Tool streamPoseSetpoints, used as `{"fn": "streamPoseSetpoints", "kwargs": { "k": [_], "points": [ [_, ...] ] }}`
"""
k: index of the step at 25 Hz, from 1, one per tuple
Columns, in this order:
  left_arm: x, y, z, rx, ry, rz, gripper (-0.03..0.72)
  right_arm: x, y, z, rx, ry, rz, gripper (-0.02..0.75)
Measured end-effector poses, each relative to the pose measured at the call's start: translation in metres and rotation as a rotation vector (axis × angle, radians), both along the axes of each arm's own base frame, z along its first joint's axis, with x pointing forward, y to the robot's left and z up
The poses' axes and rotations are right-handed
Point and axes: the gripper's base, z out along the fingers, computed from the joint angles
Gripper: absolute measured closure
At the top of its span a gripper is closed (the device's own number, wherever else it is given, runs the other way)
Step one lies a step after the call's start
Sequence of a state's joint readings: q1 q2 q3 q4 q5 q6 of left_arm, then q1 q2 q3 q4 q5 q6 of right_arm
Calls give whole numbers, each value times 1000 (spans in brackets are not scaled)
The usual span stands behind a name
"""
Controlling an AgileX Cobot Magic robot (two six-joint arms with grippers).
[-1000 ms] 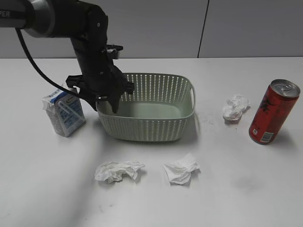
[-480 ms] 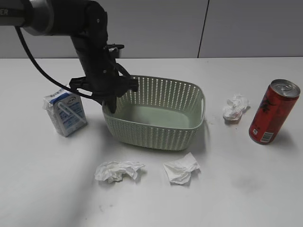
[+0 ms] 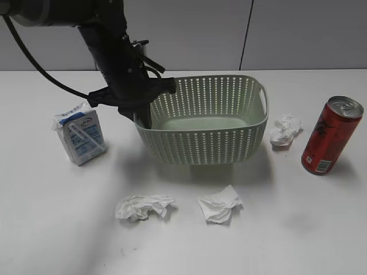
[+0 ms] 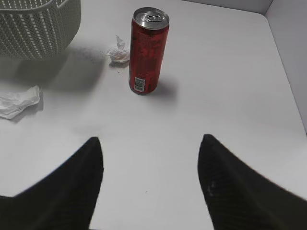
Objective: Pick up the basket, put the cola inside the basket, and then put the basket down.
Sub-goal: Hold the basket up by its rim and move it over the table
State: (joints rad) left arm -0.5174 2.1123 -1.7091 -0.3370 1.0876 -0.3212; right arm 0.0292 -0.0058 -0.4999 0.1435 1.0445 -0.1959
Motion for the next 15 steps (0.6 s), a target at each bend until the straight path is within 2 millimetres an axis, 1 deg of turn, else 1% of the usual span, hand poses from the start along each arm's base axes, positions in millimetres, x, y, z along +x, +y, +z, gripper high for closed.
{"fn": "streamPoseSetpoints", "kwargs": {
  "k": [2,6,10,12,15],
  "points": [
    [-5,-2,8,16,-16,-15,688,0,0,0,0,0,0,263],
    [-17,-9,21,60,-18,10,688,0,0,0,0,0,0,265],
    [-34,-24,30,65,-19,-20,688,0,0,0,0,0,0,265],
    [-44,-32,34,75,-17,-33,688,1,0,1,0,2,0,265],
    [-56,-41,34,137,-7,-8,688,6,0,9,13,18,-8,264]
  ]
}}
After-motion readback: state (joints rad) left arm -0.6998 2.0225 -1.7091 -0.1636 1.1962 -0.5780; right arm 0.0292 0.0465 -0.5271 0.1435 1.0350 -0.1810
